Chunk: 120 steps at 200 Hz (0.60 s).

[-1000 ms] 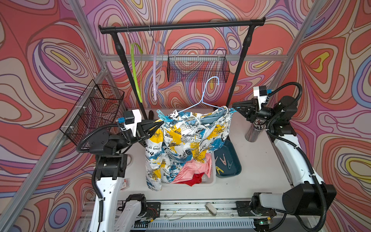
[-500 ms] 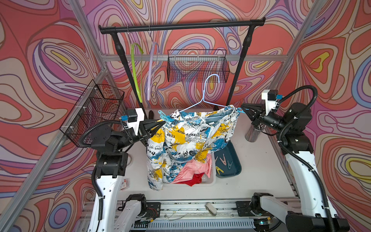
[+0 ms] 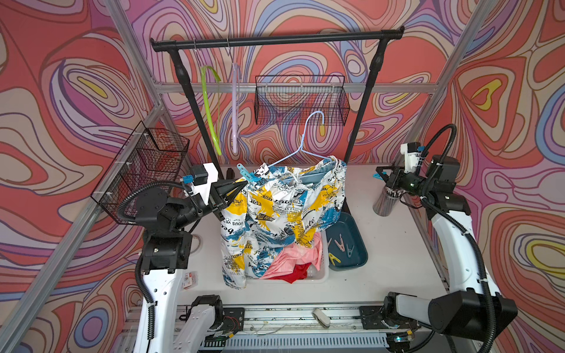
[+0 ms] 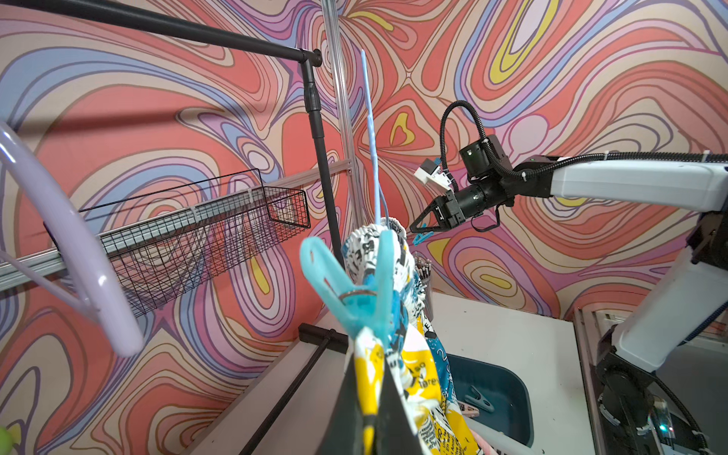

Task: Remove the clothespins securing shorts to the hanger
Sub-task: Remove the clothespin from the hanger, then place the clothespin in the storage box.

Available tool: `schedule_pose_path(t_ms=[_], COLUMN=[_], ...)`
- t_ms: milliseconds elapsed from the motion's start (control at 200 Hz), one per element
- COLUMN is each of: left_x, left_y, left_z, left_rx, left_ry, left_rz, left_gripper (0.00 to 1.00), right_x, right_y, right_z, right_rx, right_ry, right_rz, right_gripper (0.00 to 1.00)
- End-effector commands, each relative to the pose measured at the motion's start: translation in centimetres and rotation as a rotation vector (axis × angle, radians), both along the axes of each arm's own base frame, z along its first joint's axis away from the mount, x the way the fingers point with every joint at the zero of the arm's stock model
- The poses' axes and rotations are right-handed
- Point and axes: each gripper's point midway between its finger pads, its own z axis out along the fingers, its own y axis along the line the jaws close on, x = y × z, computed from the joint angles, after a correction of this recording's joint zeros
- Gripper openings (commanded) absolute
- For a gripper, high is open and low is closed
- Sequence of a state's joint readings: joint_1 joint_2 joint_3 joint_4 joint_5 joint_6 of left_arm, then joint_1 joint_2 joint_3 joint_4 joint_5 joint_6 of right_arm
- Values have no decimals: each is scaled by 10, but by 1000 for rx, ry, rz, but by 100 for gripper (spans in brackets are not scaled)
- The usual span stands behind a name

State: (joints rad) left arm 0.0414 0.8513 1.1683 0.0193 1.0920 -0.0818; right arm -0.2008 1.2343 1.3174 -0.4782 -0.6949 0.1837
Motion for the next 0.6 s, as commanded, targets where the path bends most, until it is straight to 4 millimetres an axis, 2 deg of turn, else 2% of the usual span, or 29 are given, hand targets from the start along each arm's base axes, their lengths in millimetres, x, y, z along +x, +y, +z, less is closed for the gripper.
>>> schedule_pose_path(t_ms=[0,50,135,245,351,466,596], left_x=[-11,-11,-11,-13,-16,-19,-22], left_y=[0,-1,-2,-2,-2,-3,-4], left_z=[17,18,20,24,25,24,22], left_rx=[6,3,-4,-13,-19,-23,-19], left_ry=[-78,-77,-80,-96,-99,-98,-94], left_rz=[-6,-16,-26,-30,-33,-39,-46], left_gripper=[0,0,0,0,0,0,0], right_x=[-27,-35,-52,-76,-89,-97,-100], right_y=[5,3,13,44,69,71,80], right_z=[-15,-39,-89,-148,-188,-233,-263], right_rx=[76,99,116,36,-5,-44,-53], right_ry=[92,172,328,484,572,669,727], right_rz=[-47,-105,-152,-169,-176,-227,-216], right_gripper=[0,0,0,0,0,0,1])
